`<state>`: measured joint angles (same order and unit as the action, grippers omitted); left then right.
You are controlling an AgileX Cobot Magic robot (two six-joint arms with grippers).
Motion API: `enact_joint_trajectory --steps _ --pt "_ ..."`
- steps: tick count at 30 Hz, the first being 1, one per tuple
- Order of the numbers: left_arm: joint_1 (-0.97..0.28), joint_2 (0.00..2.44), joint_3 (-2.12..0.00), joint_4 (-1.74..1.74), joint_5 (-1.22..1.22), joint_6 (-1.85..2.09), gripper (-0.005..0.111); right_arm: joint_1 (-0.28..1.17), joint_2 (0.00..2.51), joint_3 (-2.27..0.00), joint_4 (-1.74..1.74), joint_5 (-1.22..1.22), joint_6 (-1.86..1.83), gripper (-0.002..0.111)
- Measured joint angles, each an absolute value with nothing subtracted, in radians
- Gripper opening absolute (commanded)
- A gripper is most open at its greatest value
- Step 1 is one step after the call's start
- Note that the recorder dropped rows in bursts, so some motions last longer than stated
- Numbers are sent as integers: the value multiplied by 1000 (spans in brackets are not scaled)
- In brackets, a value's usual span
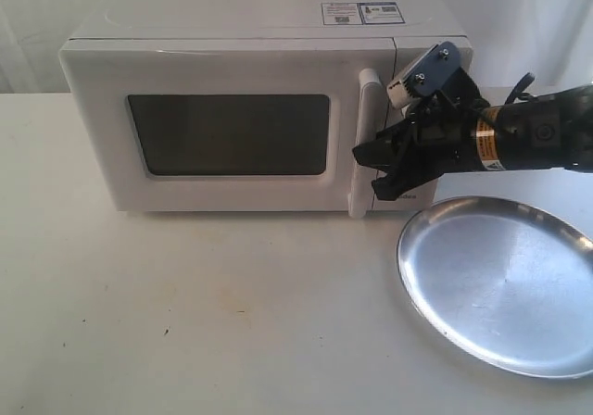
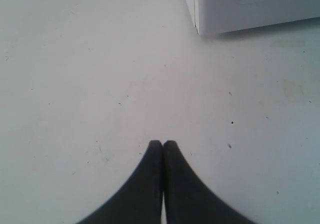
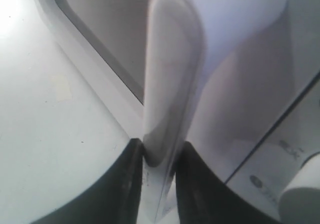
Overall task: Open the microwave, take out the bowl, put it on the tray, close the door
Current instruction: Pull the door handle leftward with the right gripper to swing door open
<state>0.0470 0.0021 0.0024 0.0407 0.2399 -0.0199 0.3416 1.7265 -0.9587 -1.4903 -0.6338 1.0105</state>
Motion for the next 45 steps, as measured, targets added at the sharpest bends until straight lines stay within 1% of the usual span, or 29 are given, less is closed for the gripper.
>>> enact_joint_trajectory --steps 8,14,16,19,27,28,30,33,34,36,37,41,42,45 --pt "47 2 2 41 240 -20 0 342 1712 -955 -1502 -631 1014 0" --pt "47 2 2 41 240 -20 0 368 1660 -907 -1483 -541 968 0" --pt "47 2 2 41 240 -20 0 370 1630 -877 -1513 -610 956 0" --pt "47 2 2 41 240 -20 0 397 1585 -823 -1630 -865 944 0" --pt "47 2 2 41 240 -20 0 406 1564 -807 -1626 -838 986 0" --pt "47 2 2 41 240 -20 0 408 1564 -807 -1628 -834 1002 2" --pt "47 2 2 41 240 -20 0 408 1562 -807 -1641 -834 1048 8" --pt "47 2 2 41 240 -20 0 410 1556 -809 -1668 -827 1106 27" --pt "47 2 2 41 240 -20 0 412 1554 -811 -1679 -825 1127 36" --pt "47 2 2 41 240 -20 0 412 1549 -818 -1714 -823 1194 46" --pt "47 2 2 41 240 -20 0 413 1547 -818 -1721 -821 1223 49" --pt "47 2 2 41 240 -20 0 417 1530 -771 -1680 -795 1371 48" --pt "47 2 2 41 240 -20 0 417 1526 -758 -1664 -795 1379 46" --pt "47 2 2 41 240 -20 0 419 1496 -687 -1625 -764 1427 46"
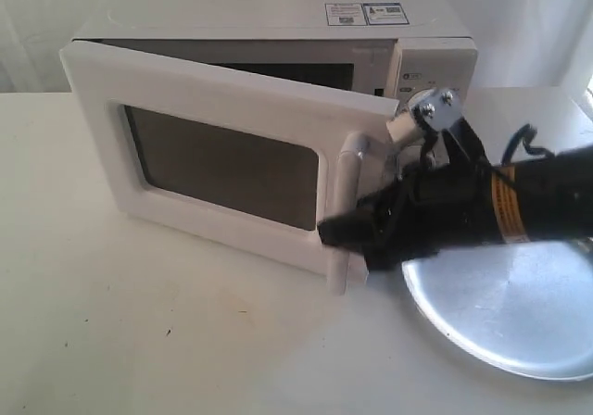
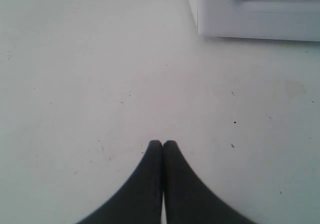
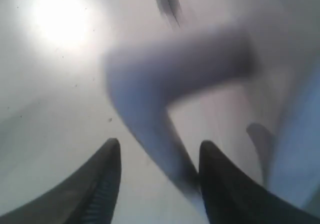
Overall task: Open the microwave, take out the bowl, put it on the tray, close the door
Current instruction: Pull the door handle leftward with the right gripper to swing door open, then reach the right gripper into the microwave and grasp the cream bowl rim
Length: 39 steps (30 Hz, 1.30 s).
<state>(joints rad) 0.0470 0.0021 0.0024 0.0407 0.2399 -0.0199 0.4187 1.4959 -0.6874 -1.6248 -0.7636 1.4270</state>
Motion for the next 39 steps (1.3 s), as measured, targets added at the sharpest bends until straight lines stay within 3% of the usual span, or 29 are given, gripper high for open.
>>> enact_joint_trajectory --steps 3,4,8,14,21,28,34,39 --pt "47 2 2 41 240 -20 0 426 1494 -551 -1738 -596 1482 46" --pt "47 2 2 41 240 -20 0 426 1483 -532 -1740 -545 1484 41" --pt "47 2 2 41 240 -20 0 428 1413 -507 -1744 -446 1492 0" --pt "47 2 2 41 240 -20 0 428 1338 -596 -1497 -402 1380 0" --pt "47 2 2 41 240 -20 0 428 1357 -655 -1393 -844 1290 0" --pt "47 2 2 41 240 -20 0 428 1383 -655 -1500 -1169 1271 0" --pt "47 2 2 41 240 -20 0 456 1388 -655 -1537 -1185 1232 0" --pt "47 2 2 41 240 -20 0 494 1394 -664 -1342 -804 1097 0"
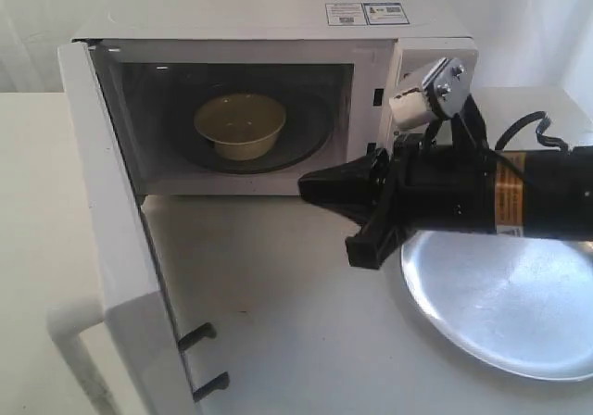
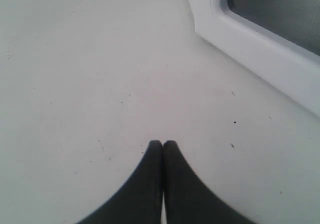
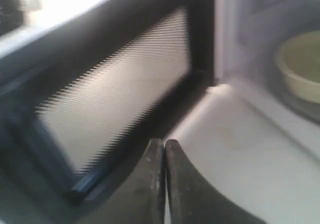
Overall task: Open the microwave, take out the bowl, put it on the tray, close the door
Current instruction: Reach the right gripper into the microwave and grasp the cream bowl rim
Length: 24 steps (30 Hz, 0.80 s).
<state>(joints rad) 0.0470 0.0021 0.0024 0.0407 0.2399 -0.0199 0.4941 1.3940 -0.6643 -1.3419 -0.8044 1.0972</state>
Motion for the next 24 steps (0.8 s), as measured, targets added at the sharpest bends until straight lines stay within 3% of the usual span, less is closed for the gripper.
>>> enact_joint_trajectory --steps 9,14,19,24 --pt "47 2 2 41 240 -20 0 621 1595 -819 -1230 -536 713 0" --pt "47 2 2 41 240 -20 0 651 1749 -958 -1210 -504 582 8" --pt "47 2 2 41 240 -20 0 658 1849 -1101 -1208 -496 542 21" --pt "47 2 2 41 240 -20 0 658 1941 -1237 -1176 -500 537 50"
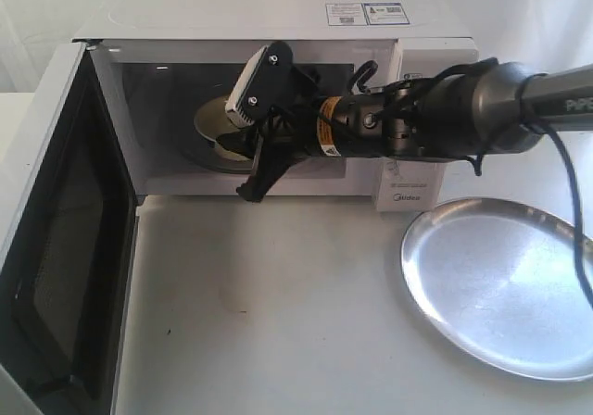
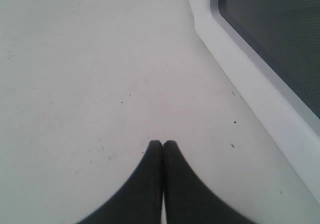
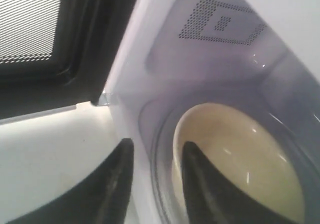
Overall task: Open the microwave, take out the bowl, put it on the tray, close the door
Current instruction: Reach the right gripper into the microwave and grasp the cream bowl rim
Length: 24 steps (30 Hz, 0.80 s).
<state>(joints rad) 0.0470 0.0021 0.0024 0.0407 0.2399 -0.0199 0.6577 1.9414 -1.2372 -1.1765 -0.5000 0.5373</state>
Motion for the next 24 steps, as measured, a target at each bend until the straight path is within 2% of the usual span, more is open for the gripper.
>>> enact_joint_trajectory --steps 3,8,11,13,16,18,24 --pt "47 2 2 41 240 -20 0 658 2002 -1308 -1156 -500 535 65" --pt "47 2 2 41 240 -20 0 668 2098 -1390 -1150 -461 538 64" --pt "47 2 2 41 240 -20 0 683 2149 -1436 -1150 -393 538 57" --pt "47 2 2 41 240 -20 0 696 2181 -1473 -1150 -333 538 47" --pt "47 2 2 41 240 -20 0 711 2211 -1510 -1149 -253 504 23" --pt "47 2 2 41 240 -20 0 721 2218 -1523 -1149 -237 483 1" --pt "47 2 2 41 240 -20 0 747 2175 -1532 -1149 -341 453 0"
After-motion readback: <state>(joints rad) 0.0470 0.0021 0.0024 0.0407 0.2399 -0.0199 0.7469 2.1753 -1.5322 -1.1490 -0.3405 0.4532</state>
